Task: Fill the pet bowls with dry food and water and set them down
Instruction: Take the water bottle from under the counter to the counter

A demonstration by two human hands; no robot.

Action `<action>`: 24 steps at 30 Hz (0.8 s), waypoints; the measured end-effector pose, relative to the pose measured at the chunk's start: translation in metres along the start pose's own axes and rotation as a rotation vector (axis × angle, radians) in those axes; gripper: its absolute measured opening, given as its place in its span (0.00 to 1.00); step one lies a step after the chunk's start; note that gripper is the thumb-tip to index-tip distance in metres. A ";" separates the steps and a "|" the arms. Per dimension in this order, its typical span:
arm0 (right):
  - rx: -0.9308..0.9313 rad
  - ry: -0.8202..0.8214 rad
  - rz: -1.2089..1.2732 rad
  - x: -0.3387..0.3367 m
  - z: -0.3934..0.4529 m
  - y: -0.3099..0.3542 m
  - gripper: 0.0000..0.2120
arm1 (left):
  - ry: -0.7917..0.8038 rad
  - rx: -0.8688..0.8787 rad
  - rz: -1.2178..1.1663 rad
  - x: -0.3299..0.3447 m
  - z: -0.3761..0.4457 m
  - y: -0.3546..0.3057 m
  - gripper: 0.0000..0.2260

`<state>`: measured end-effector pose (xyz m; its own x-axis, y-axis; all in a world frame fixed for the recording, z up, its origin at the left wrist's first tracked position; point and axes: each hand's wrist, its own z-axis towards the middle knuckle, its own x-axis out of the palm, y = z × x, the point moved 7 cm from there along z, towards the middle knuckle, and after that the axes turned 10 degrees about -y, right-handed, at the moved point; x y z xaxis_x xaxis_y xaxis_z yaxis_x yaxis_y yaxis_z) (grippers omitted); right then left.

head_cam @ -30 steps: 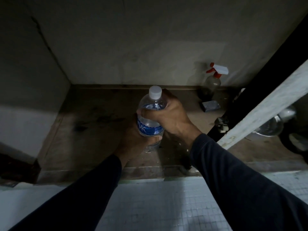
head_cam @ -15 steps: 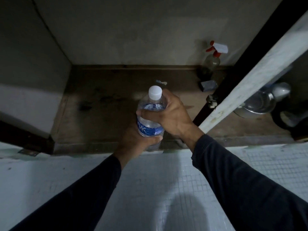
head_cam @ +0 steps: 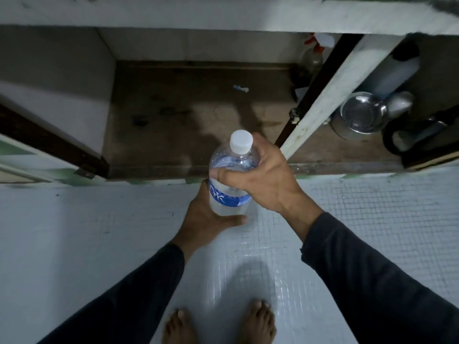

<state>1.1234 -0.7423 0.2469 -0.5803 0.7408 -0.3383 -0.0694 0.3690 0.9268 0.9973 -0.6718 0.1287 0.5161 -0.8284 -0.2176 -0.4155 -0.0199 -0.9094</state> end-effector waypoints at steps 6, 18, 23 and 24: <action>0.068 0.015 -0.025 -0.024 -0.049 0.056 0.28 | 0.005 -0.032 0.037 -0.011 -0.060 -0.045 0.38; 0.096 -0.022 0.061 -0.093 -0.114 0.252 0.32 | 0.017 -0.037 0.011 -0.061 -0.160 -0.229 0.36; 0.030 -0.057 0.035 -0.129 -0.124 0.349 0.28 | -0.020 0.080 0.043 -0.085 -0.179 -0.327 0.36; 0.023 -0.065 0.034 -0.135 -0.125 0.366 0.27 | -0.018 0.097 0.037 -0.088 -0.182 -0.348 0.37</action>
<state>1.0749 -0.7778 0.6524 -0.5284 0.7874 -0.3174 -0.0315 0.3555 0.9342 0.9599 -0.6934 0.5285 0.5159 -0.8172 -0.2569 -0.3603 0.0651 -0.9306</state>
